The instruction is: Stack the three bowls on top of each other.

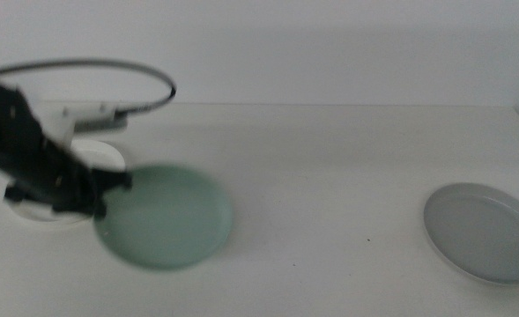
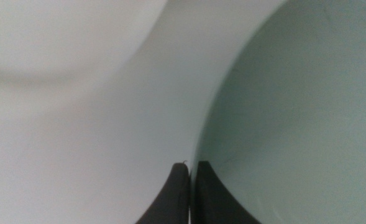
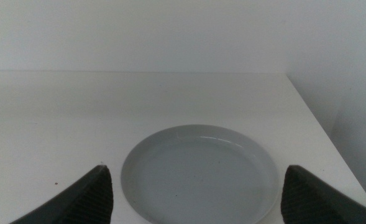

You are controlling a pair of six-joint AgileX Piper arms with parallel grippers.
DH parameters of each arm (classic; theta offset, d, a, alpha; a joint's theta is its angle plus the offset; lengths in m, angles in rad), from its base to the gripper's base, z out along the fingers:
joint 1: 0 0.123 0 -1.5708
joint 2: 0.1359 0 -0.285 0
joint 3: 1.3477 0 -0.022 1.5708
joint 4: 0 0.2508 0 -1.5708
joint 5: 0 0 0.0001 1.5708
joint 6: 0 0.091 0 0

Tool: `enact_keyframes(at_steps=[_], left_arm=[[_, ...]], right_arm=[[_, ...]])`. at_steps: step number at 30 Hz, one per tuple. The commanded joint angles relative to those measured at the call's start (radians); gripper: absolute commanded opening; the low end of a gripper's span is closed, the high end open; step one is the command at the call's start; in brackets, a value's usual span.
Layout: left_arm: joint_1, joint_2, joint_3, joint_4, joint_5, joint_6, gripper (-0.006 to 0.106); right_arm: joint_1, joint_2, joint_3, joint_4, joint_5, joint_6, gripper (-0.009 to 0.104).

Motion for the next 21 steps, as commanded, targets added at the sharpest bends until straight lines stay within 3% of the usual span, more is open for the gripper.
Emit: enact_keyframes(at_steps=[1,11,21], left_arm=[[-0.034,-0.017,-0.097,0.002,0.051,-0.032,-0.002],[-0.241,0.219,-0.469,-0.060,0.122,-0.058,-0.002],[-0.340,0.453,-0.588,-0.126,0.092,-0.065,-0.002]], right_arm=[[-0.003,-0.004,0.004,-0.007,-0.011,-0.005,0.078],[-0.003,-0.004,0.004,-0.007,-0.011,-0.005,0.078],[-0.003,-0.004,0.004,-0.007,-0.011,-0.005,0.078]])
